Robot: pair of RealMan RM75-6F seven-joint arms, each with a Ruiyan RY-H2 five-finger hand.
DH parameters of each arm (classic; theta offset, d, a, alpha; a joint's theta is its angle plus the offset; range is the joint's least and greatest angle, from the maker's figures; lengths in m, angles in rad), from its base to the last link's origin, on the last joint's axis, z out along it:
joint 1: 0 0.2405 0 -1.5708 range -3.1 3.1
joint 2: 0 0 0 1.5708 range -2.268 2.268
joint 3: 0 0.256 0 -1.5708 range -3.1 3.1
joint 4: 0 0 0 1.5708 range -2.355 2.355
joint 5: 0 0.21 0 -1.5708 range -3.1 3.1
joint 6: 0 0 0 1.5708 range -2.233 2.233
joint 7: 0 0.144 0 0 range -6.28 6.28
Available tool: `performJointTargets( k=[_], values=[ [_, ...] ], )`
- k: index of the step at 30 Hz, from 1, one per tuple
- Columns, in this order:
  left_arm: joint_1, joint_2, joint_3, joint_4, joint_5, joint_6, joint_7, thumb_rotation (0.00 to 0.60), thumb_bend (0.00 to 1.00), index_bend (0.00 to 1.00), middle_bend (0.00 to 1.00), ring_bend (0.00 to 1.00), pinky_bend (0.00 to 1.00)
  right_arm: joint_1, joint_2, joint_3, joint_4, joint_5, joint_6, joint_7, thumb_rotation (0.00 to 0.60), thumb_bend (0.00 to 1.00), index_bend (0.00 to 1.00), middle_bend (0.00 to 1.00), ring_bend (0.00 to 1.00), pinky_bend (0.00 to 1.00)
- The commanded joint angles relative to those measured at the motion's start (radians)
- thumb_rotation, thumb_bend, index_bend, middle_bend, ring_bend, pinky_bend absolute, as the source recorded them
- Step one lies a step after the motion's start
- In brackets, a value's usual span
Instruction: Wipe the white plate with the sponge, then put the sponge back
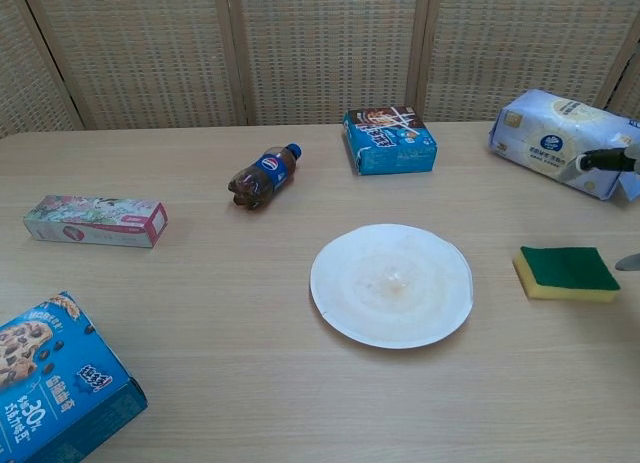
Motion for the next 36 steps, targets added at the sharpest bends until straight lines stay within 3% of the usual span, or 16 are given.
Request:
performJointTargets(
  k=[1,6,19,28,31,36],
  values=[
    [-0.006,-0.001,-0.005,-0.003,-0.016,-0.013,0.003,0.600,0.00,0.00,0.00,0.00,0.00,0.056,-0.091,-0.002,0.114,0.063,-0.055,-0.061,0.600,0.06,0.20,0.13,0.05,0.11],
    [-0.017,-0.001,-0.008,-0.006,-0.040,-0.036,0.009,0.600,0.00,0.00,0.00,0.00,0.00,0.076,-0.151,-0.029,0.199,0.082,-0.070,-0.089,0.600,0.08,0.26,0.22,0.12,0.17],
    [-0.031,0.000,-0.013,-0.012,-0.078,-0.063,0.011,0.600,0.00,0.00,0.00,0.00,0.00,0.090,-0.218,-0.063,0.313,0.069,-0.065,-0.075,0.600,0.09,0.28,0.24,0.15,0.28],
    [-0.037,0.003,-0.014,-0.017,-0.086,-0.068,0.011,0.600,0.00,0.00,0.00,0.00,0.00,0.094,-0.276,-0.073,0.412,0.029,-0.027,-0.048,0.600,0.21,0.45,0.49,0.37,0.61],
    [-0.038,0.004,-0.011,-0.019,-0.086,-0.071,0.011,0.600,0.00,0.00,0.00,0.00,0.00,0.098,-0.290,-0.076,0.444,0.011,-0.025,-0.024,0.600,0.28,0.47,0.53,0.40,0.66],
    [-0.039,0.006,-0.012,-0.021,-0.091,-0.070,0.007,0.600,0.00,0.00,0.00,0.00,0.00,0.102,-0.281,-0.084,0.441,-0.060,0.037,0.014,0.600,0.30,0.49,0.55,0.42,0.67]
  ],
)
